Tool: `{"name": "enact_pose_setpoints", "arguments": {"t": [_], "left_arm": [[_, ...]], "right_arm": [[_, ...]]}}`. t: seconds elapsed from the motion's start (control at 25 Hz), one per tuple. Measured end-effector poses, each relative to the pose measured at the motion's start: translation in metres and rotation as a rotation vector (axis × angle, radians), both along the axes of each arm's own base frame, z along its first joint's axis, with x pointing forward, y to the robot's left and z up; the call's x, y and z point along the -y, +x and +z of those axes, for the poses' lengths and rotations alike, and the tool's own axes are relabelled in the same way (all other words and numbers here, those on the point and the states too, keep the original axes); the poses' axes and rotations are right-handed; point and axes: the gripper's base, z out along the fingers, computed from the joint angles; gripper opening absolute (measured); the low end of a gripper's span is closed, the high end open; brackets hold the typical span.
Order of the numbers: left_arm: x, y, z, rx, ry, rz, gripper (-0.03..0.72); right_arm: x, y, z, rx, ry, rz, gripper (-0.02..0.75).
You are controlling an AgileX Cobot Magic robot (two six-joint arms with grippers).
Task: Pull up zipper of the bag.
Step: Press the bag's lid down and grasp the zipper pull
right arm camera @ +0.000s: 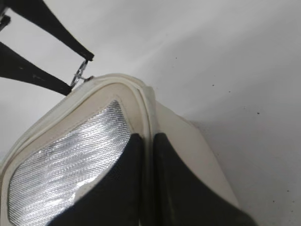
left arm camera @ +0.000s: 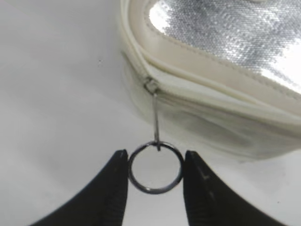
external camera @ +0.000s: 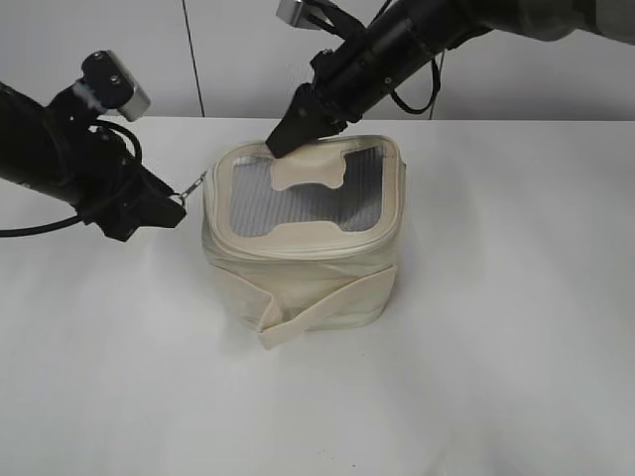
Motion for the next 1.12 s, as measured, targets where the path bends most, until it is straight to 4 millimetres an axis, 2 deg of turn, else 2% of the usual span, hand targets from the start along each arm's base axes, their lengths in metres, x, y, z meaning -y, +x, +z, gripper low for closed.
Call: {"name": "enact_pose_setpoints", "arguments": {"t": [0.2, 0.36, 0.4, 0.44, 0.52, 0.72, 0.84, 0.92, 0.96, 1.12], "left_arm": [[-0.005, -0.028, 0.008, -0.002, -0.005, 0.009, 0.281], [0.0, -0.051, 0.009, -0.03, -0.014, -0.024, 0.278], [0.002, -0.056, 0.009, -0.043, -0.017, -0.032, 0.263], [0.003, -0.062, 0.008, -0.061, -0.01, -0.052, 0.162], [0.009, -0.074, 0.005, -0.108, -0.004, -0.1, 0.057], [0.036, -0.096, 0.006, -0.143, -0.007, -0.219, 0.005], [0.043, -0.091, 0.007, -0.084, -0.002, -0.117, 0.006], [0.037, -0.078, 0.008, -0.012, 0.005, 0.011, 0.053], [0.032, -0.073, 0.009, 0.009, 0.006, 0.056, 0.113], [0.01, -0.059, 0.01, 0.039, 0.01, 0.174, 0.435]], "right_arm": [[-0.002, -0.001, 0.0, -0.026, 0.007, -0.021, 0.041], [-0.003, -0.001, 0.0, -0.056, 0.009, -0.046, 0.041], [-0.003, -0.001, 0.001, -0.062, 0.01, -0.055, 0.041], [-0.002, 0.0, 0.0, -0.06, 0.007, -0.066, 0.041], [-0.001, 0.001, 0.0, -0.063, 0.006, -0.078, 0.041], [-0.002, 0.001, 0.0, -0.067, 0.007, -0.087, 0.041], [-0.001, 0.001, 0.0, -0.066, 0.006, -0.088, 0.041], [-0.001, 0.001, 0.0, -0.066, 0.006, -0.088, 0.041], [-0.001, 0.001, 0.0, -0.067, 0.006, -0.088, 0.041], [-0.001, 0.001, 0.0, -0.068, 0.006, -0.088, 0.041]]}}
